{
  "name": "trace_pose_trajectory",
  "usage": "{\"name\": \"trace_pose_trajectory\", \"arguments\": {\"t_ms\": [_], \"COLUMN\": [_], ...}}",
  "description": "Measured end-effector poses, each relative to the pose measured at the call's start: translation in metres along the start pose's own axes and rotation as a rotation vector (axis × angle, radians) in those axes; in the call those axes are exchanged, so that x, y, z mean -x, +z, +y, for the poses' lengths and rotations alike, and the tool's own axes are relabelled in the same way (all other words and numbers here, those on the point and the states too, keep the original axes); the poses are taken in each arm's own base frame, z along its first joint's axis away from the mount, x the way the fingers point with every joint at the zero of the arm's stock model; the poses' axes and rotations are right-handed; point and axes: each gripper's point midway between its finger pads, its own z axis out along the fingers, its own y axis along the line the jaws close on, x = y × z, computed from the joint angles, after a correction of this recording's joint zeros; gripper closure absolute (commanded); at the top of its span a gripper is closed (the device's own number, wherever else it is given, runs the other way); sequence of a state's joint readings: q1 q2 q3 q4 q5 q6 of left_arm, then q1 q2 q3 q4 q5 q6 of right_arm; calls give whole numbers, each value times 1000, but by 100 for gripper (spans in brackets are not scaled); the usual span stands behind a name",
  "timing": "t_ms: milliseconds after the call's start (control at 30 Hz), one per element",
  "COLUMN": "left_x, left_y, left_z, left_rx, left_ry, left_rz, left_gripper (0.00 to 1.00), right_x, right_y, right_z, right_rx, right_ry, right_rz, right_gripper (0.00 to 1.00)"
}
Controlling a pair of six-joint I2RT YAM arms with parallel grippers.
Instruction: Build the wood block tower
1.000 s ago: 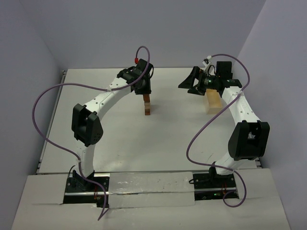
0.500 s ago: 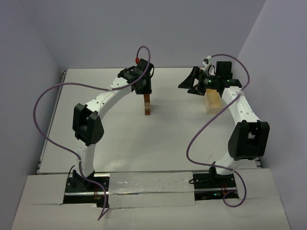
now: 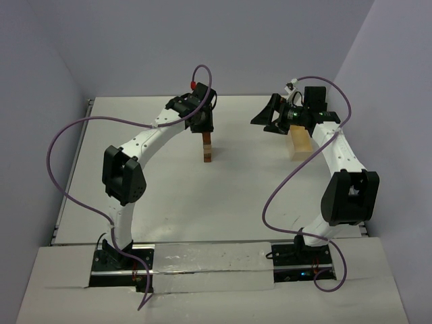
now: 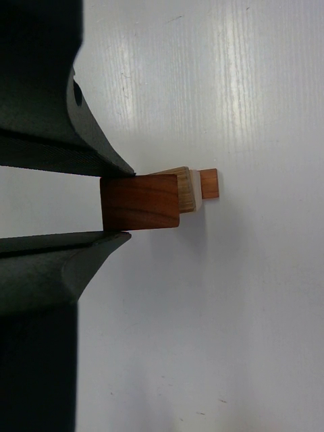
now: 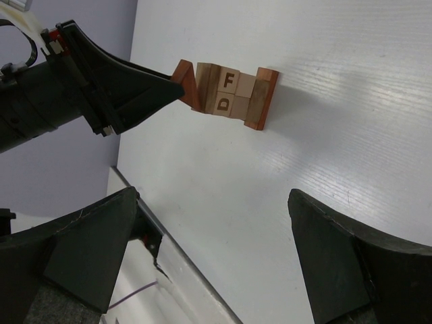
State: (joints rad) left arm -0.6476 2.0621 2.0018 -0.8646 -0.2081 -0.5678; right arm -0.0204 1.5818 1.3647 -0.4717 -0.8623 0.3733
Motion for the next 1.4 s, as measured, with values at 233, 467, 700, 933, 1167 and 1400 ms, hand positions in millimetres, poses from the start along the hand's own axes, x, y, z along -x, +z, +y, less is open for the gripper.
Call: {"name": "trace_pose_trajectory", "arguments": {"t_ms": [233,467,700,933,1167,1400], "left_x": [0,0,-1,9,49,29], "left_y": [0,0,-1,-38,-154,-151], "left_z": [0,0,-3,-13,-12,76], "left_rx": [0,-1,-23,-146,-375,-321], "left_ry": [2,2,28,127,192,144], "left_rz": [0,0,9,-34,-242,-251], "left_gripper": [45,33,5,1,1,1], "right_x": [-1,-1,-2,-4,-20,-25], "right_y": [2,3,3,6,15,-5], "right_z": [-2,-3,-1,-3,-1,-4], "right_rx": [1,1,10,-7,-94,-257], "right_ry": [6,9,8,-12,-121,-263], "right_rz": [6,9,15,15,35,-28], "right_gripper": [0,0,0,0,0,0]}}
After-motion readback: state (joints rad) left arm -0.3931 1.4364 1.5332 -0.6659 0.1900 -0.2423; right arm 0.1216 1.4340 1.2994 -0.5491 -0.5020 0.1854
